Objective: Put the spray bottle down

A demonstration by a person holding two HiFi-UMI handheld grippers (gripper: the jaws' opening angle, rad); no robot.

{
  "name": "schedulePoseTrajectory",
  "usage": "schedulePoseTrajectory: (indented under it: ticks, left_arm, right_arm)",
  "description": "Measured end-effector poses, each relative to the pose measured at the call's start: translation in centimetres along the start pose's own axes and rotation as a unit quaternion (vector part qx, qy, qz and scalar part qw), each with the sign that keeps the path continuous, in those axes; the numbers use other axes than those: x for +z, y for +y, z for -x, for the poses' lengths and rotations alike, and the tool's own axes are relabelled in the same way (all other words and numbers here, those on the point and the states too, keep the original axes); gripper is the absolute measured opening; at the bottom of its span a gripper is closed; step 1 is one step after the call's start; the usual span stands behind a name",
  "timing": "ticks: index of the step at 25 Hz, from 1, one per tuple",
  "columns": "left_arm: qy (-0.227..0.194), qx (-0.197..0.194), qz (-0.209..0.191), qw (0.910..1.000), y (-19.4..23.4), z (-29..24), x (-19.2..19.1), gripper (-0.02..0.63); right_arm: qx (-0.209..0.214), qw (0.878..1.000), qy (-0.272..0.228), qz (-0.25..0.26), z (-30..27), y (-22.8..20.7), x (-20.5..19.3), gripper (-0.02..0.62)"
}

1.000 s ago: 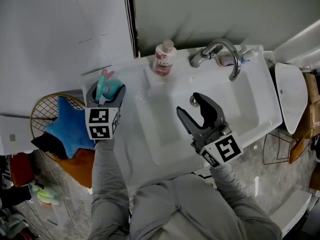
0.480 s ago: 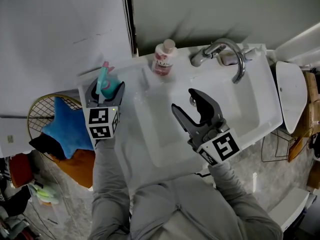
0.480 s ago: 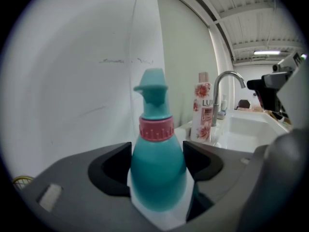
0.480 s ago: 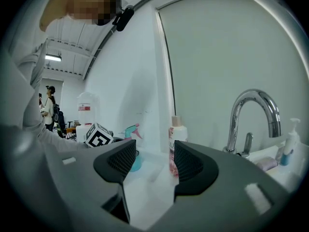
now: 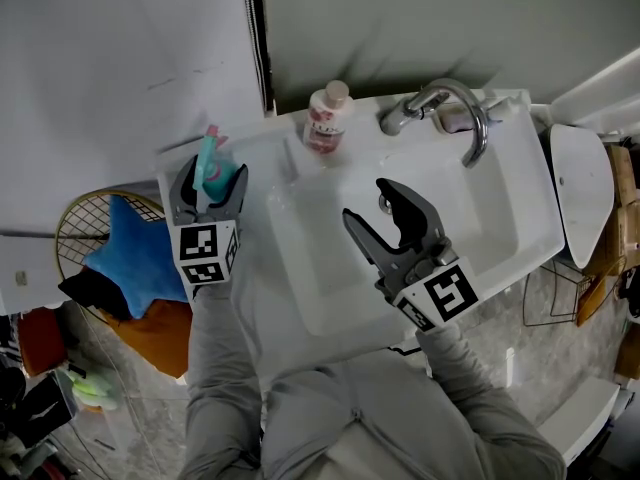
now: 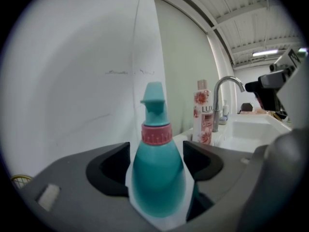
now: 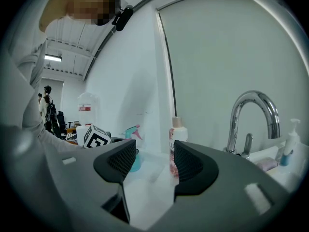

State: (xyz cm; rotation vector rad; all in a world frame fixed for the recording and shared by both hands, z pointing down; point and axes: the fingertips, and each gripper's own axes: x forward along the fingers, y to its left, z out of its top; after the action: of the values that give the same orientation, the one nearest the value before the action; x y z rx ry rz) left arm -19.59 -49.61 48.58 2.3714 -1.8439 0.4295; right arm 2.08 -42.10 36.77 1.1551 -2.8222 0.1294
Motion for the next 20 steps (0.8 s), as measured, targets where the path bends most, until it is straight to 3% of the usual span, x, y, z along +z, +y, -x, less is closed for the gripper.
schedulePoseTrajectory:
  ticks: [10, 20]
  left_arm:
    - [-0.046, 0.019, 0.009, 0.9987, -0.2, 3.5, 2.0, 0.385]
    - [-0.092, 0.04, 0.026, 0.9946, -0.8, 11.5, 4.2, 0.385]
  right_arm:
    - [0.005, 1.0, -0.014, 0.008, 0.8, 1.4, 1.1, 0.238]
    - [0.005, 0.999, -0.033, 0.017, 2.6, 4.5, 2.4, 0.238]
